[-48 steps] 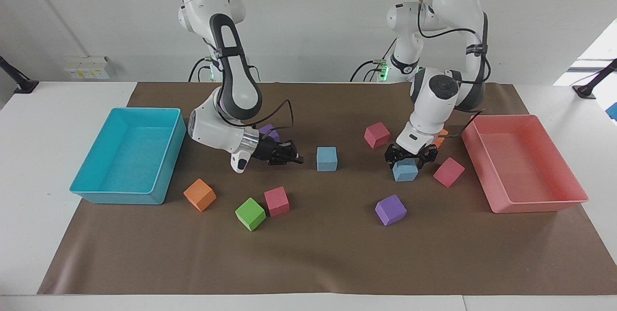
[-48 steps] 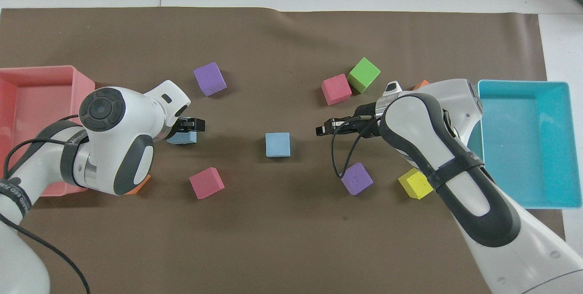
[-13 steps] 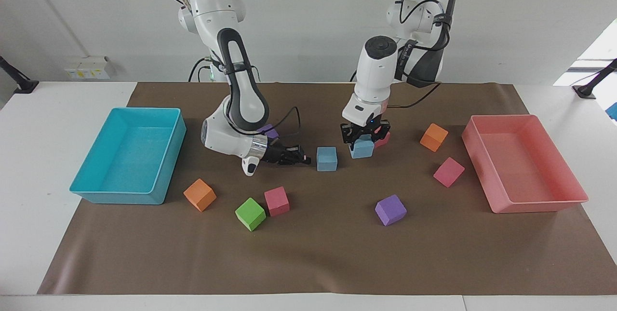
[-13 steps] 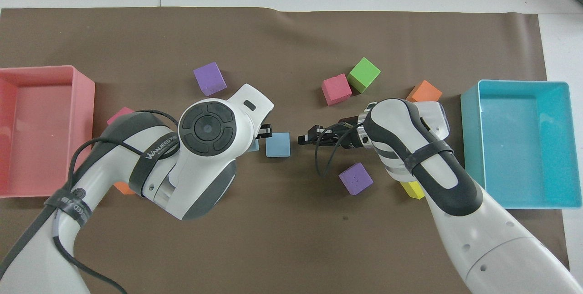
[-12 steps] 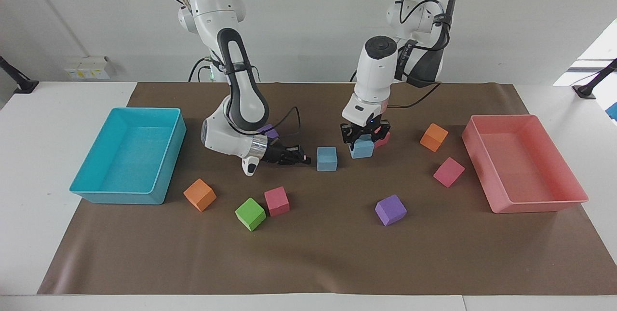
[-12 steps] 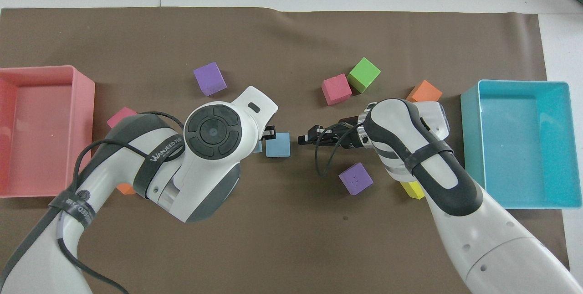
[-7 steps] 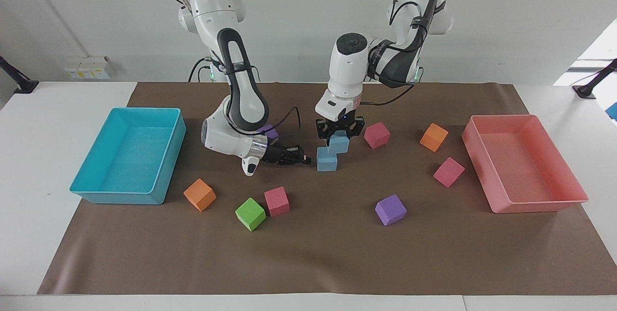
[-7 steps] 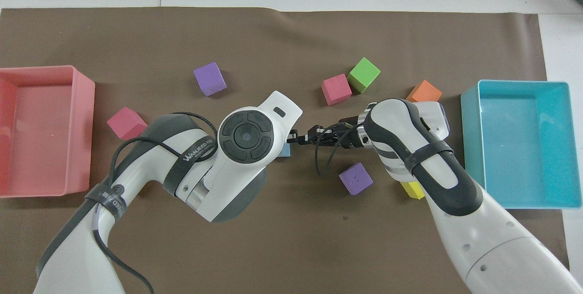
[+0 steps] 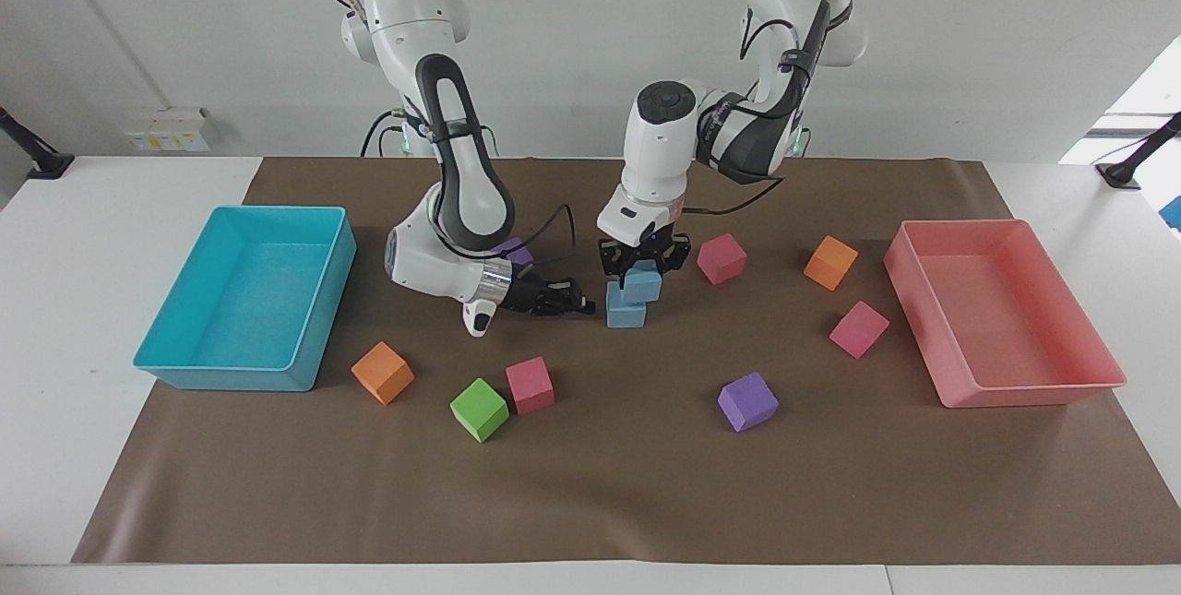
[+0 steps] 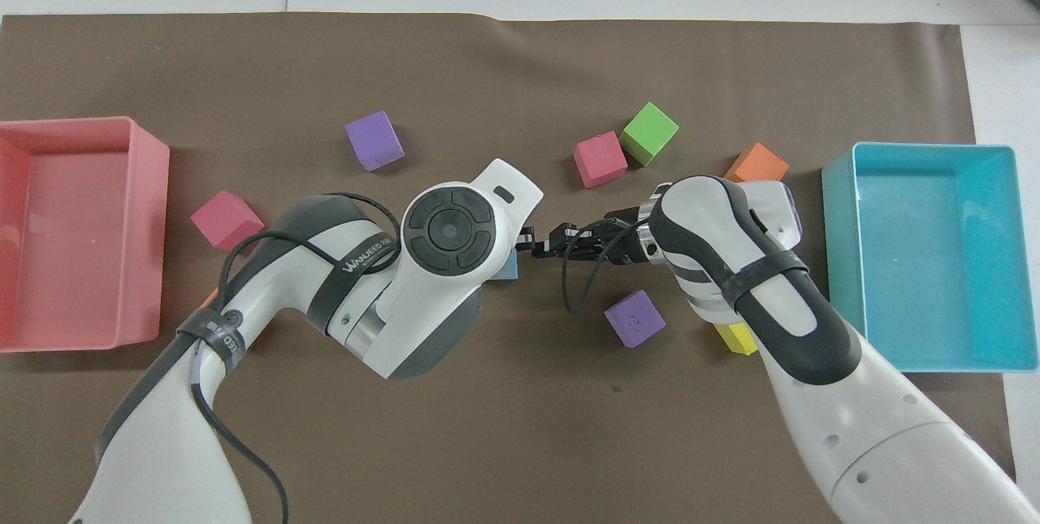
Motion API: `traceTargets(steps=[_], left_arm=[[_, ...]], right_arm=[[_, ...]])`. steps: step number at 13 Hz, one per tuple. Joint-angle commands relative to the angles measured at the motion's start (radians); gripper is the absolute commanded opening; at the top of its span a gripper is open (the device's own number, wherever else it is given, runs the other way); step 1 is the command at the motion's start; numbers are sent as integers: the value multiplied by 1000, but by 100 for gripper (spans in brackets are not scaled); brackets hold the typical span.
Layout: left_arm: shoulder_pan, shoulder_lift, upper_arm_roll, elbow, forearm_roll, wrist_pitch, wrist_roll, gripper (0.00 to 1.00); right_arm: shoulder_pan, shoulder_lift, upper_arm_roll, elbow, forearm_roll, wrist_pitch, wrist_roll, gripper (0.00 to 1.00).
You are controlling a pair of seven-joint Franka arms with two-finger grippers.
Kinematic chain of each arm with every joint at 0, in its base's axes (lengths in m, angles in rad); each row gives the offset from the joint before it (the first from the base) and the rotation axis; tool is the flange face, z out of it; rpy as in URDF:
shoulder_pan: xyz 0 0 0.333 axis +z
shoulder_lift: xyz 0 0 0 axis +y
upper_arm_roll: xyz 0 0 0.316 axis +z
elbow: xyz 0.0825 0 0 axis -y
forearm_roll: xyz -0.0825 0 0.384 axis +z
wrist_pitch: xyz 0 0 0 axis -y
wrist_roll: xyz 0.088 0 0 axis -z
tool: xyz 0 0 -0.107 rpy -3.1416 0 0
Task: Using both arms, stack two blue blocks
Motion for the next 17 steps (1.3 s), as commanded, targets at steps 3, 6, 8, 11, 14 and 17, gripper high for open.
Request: traceTargets(steps=[3,6,8,11,14,17], left_arm=[[-25,72,15,91,43,-5,-2,42],[-28,72,15,91,49,-9,28,39],[-44,69,15,91,49,-18,28,39],[-52,69,15,90,46,-20,24,39],[-64,65,15,76,41,-37,19,39],[-64,64,15,75,40,-45,18,39]], right_arm=[[0,0,2,0,-16,12,33,0],[0,1,2,0,-16,12,33,0],[0,1,2,2,-16,12,33,0],[0,1,2,2,-16,12,33,0],[0,0,2,0,-16,12,33,0],[0,0,2,0,-16,12,33,0]])
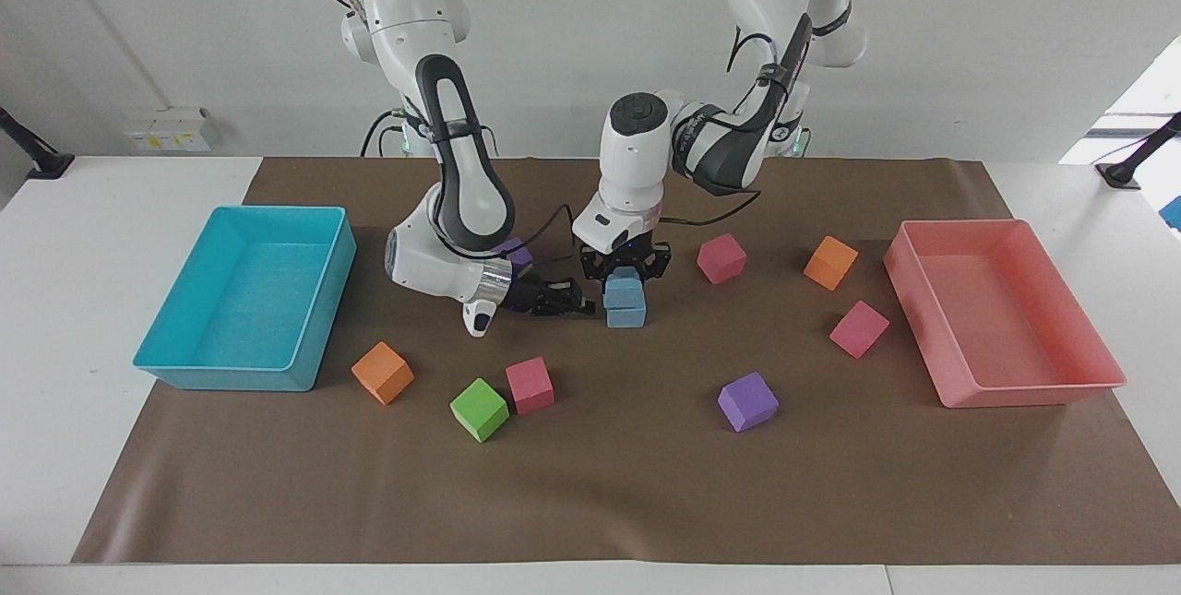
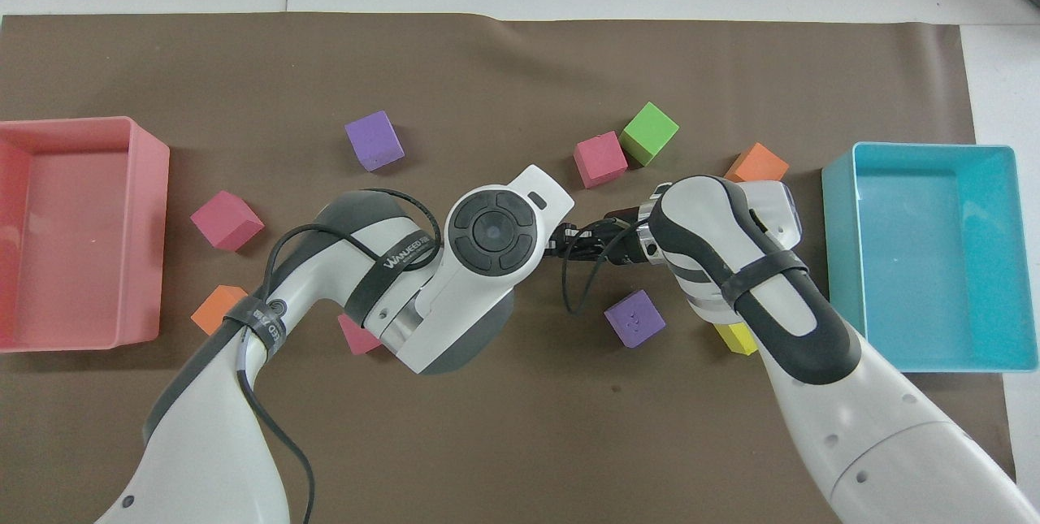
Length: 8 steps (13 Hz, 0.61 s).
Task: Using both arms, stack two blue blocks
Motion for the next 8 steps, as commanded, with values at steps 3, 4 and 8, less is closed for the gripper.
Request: traceTargets(steps=[3,4,8], left_arm=[[-13,4,17,11,13,-23,-9,39],[-12,4,17,11,13,-23,-9,39],[-5,4,17,10,13,-23,-8,39]], right_arm=[[0,0,2,0,-16,12,33,0],[0,0,2,0,-16,12,33,0],[0,0,2,0,-16,13,33,0]])
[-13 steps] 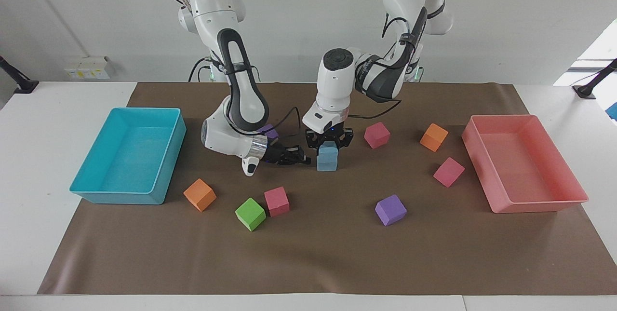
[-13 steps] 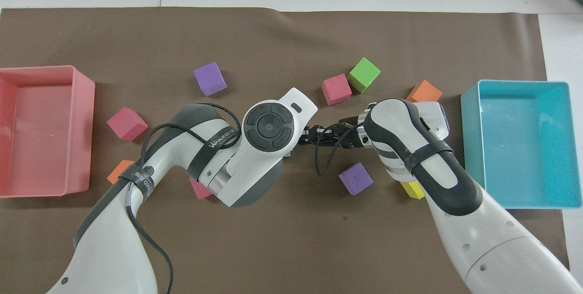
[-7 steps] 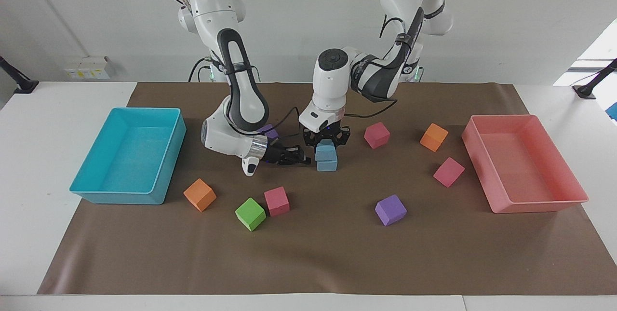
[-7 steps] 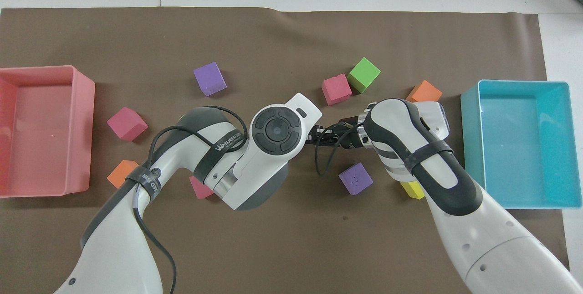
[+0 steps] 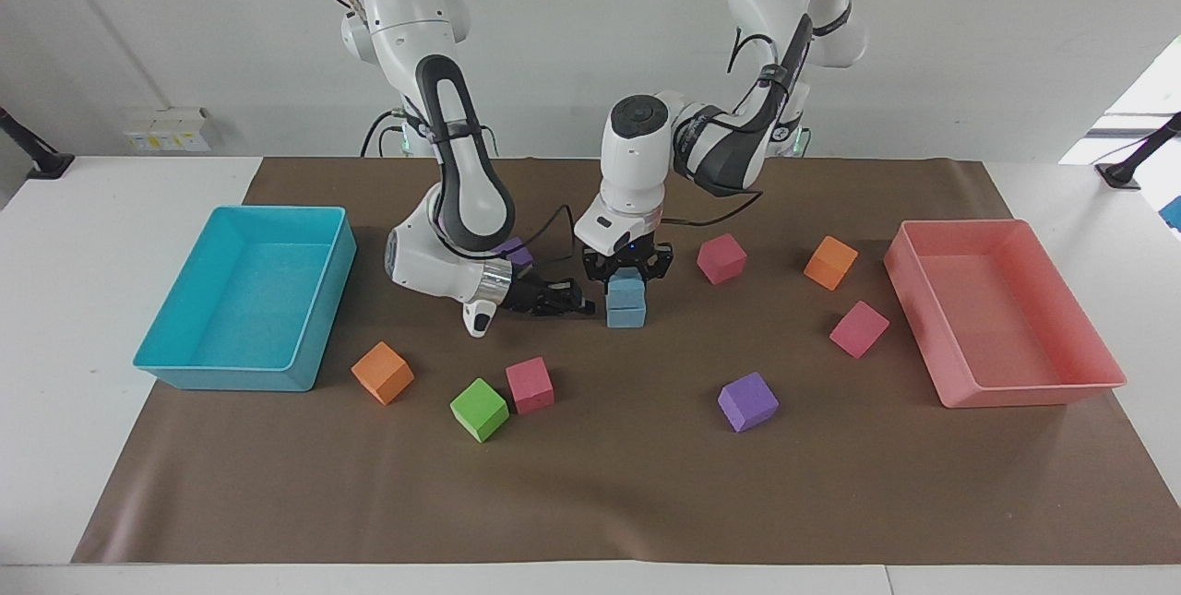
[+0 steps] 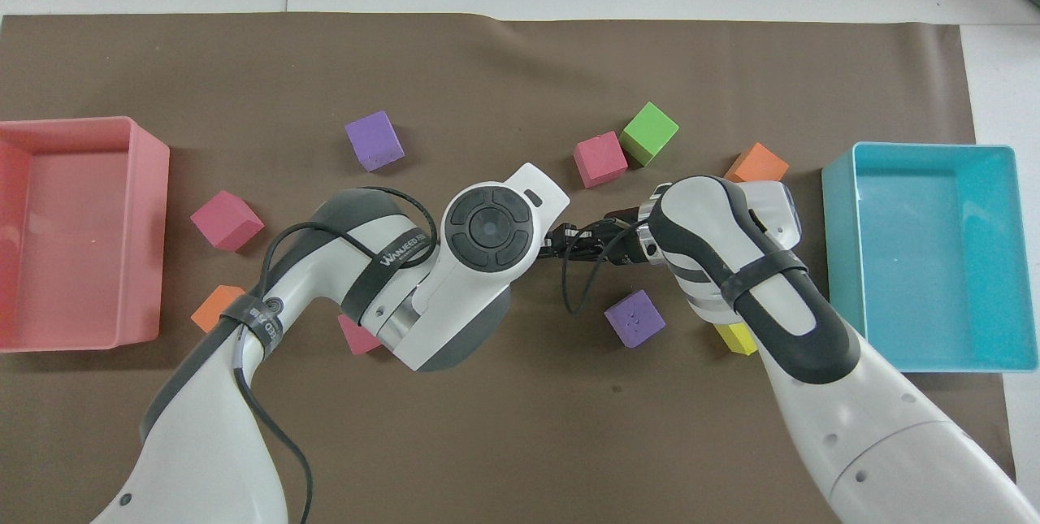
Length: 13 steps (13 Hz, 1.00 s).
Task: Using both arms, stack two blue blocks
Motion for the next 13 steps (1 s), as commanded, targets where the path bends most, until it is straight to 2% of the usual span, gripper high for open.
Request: traceTargets(steps=[1,13], left_arm=[[-3,4,7,8,13,-20,-7,39],[-2,-1,8,-2,13,-17,-6,40]], right_arm=[[0,-1,2,0,-16,13,33,0],[0,-1,1,0,-16,12,33,0]])
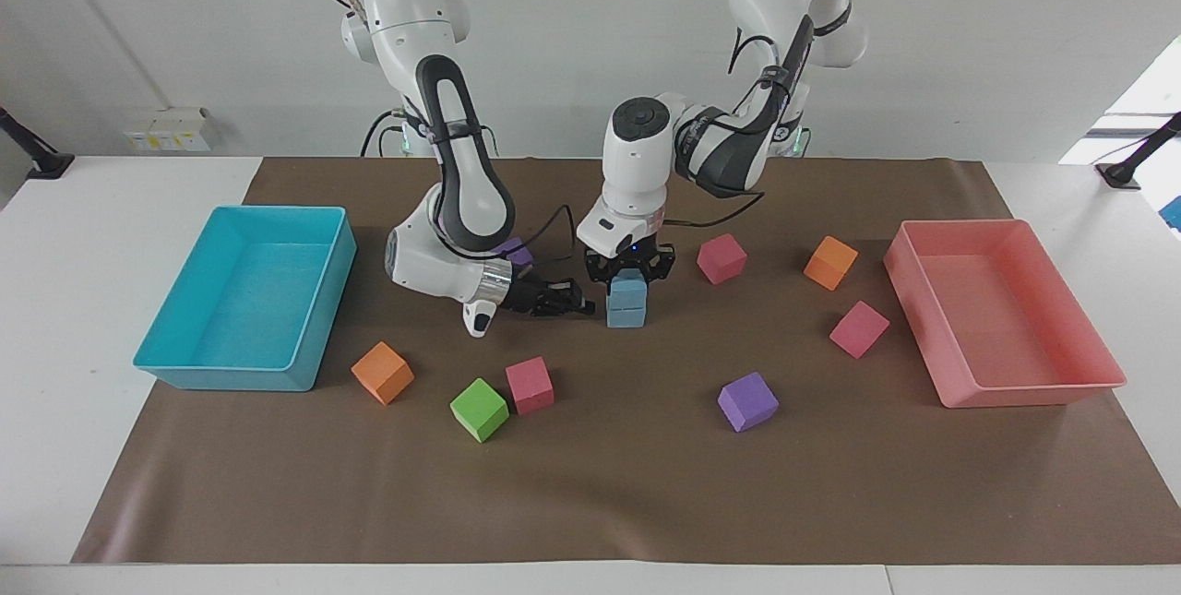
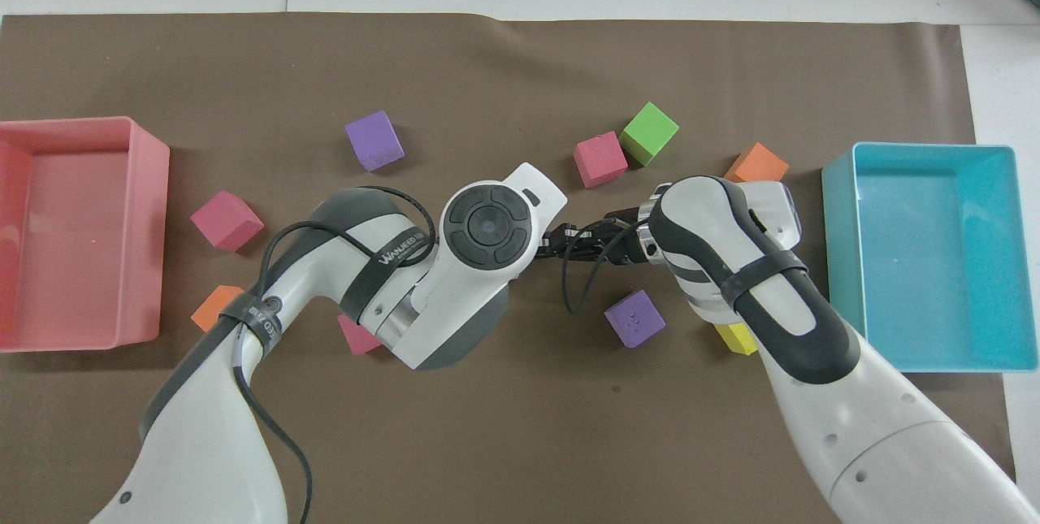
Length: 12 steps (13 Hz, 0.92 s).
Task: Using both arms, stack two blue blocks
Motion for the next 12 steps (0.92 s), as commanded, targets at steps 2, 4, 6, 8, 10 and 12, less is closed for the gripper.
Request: traceTargets(steps=[2,4,6,8,10,12], left_arm=[[0,-3,4,-2,13,-11,-6,44],[4,-1,4,-2,13,-11,-6,48],[4,-3,4,-3,13,-11,-6,48],[4,-3,4,-5,13,-11,-7,50],[3,-3,4,-5,13,-11,-6,53],[0,-3,4,-5,14,-13,-6,54]], right_arm=[[0,-1,1,0,-16,12,33,0],[0,-1,1,0,-16,12,34,0],[0,-3,1,0,-16,12,34,0],[0,-1,1,0,-16,12,34,0],[0,-1,1,0,-16,12,34,0],[0,-1,1,0,-16,12,36,0]])
